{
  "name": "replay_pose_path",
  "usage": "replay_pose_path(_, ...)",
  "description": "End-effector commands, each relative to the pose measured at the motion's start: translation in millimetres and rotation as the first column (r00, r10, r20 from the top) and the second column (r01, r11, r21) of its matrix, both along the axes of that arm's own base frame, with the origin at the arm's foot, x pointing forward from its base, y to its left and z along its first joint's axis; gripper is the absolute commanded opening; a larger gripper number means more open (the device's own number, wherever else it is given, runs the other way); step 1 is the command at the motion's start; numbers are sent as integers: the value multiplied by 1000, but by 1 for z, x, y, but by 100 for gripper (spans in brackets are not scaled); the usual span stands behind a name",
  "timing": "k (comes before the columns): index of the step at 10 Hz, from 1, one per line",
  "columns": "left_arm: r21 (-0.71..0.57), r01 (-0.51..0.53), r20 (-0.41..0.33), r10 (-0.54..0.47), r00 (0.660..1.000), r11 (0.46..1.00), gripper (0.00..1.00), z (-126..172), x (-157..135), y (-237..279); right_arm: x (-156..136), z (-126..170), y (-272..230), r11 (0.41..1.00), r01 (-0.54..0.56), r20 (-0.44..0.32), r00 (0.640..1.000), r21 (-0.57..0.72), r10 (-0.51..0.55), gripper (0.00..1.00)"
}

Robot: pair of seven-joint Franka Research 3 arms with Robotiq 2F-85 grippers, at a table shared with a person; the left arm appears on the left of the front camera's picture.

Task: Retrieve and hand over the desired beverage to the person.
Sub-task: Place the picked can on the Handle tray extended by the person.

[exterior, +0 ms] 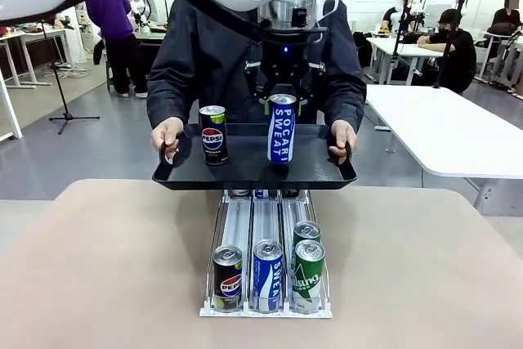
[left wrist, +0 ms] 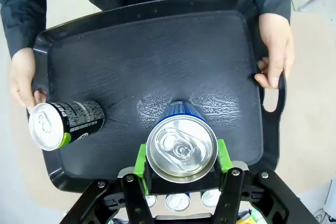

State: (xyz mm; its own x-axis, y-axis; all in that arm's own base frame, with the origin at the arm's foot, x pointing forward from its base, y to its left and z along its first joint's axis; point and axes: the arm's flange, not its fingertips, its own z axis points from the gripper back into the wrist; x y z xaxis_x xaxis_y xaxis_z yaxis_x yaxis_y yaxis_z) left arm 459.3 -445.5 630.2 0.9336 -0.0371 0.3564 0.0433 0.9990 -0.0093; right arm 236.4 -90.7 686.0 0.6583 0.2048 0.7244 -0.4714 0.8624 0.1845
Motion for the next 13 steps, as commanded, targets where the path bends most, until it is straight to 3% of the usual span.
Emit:
replay_pose_path(1, 0, -25, -12, 25, 1000, 1000, 57, 4, 4, -6, 1, 0, 0, 999, -29, 3, 1000, 14, 29, 100)
replay_pose_path(7, 3, -32, -29, 32, 999, 999, 57, -2, 6, -7, 1, 0, 0, 999, -29, 3, 1000, 14, 29, 100)
replay_pose_path(8, 1, -32, -32, 32, 999, 999, 86, -2, 6, -6, 1, 0, 0, 999, -29, 3, 1000, 14, 29, 100)
replay_pose_path(9, 0, -34, -32, 34, 999, 999, 100, -2, 6, -6, 1, 0, 0, 999, -29, 3, 1000, 14, 29, 100)
replay_pose_path(13, 4, -31, -30, 32, 999, 999, 100, -2, 7, -4, 1, 0, 0, 999, -29, 3, 1000, 14, 29, 100)
